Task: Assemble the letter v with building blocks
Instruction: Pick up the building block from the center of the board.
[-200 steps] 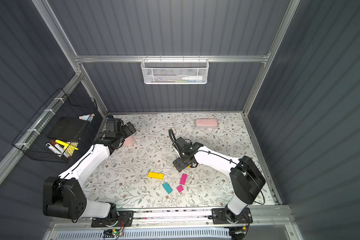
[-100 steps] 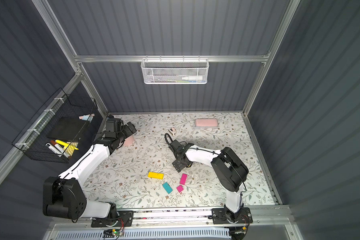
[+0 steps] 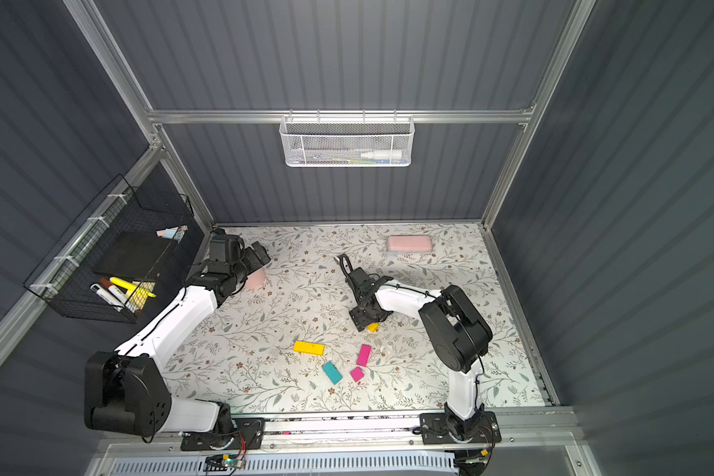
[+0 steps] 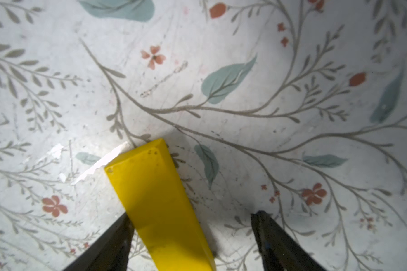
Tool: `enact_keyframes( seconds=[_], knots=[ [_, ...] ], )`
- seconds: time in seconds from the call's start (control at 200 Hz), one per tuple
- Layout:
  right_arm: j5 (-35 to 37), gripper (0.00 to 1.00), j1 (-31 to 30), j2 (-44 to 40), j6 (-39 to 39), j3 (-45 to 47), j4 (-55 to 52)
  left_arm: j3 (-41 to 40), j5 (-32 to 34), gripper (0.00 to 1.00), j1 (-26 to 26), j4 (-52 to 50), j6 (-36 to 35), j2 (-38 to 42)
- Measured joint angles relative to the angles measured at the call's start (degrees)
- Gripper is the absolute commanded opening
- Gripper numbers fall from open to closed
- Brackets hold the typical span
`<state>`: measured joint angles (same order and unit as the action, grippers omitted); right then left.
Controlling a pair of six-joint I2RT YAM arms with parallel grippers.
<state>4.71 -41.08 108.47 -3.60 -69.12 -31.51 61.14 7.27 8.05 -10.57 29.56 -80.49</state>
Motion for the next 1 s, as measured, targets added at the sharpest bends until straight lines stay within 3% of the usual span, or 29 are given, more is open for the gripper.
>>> enact_keyframes(
  seconds=[0.095, 0.36, 0.43, 1.0],
  knots=[
    [-1.0, 0.64, 0.0, 0.1, 0.0, 0.0, 0.1, 0.0, 0.2, 0.99, 0.0, 0.0, 0.0, 0.2],
    [-2.2, 0.24, -0.1, 1.1, 0.0, -1.2, -0.5, 0.0, 0.5, 0.99, 0.0, 0.0, 0.0, 0.8],
    [-2.1, 0.19, -0.1, 1.4, -0.2, -1.7, -0.8, 0.0, 0.7, 0.99, 0.0, 0.0, 0.0, 0.9],
    [-0.6, 0.18, -3.6, 1.6, 6.8, -9.5, -3.9, 0.0, 3.3, 0.99, -1.9, -0.7, 0.5, 1.8]
  ],
)
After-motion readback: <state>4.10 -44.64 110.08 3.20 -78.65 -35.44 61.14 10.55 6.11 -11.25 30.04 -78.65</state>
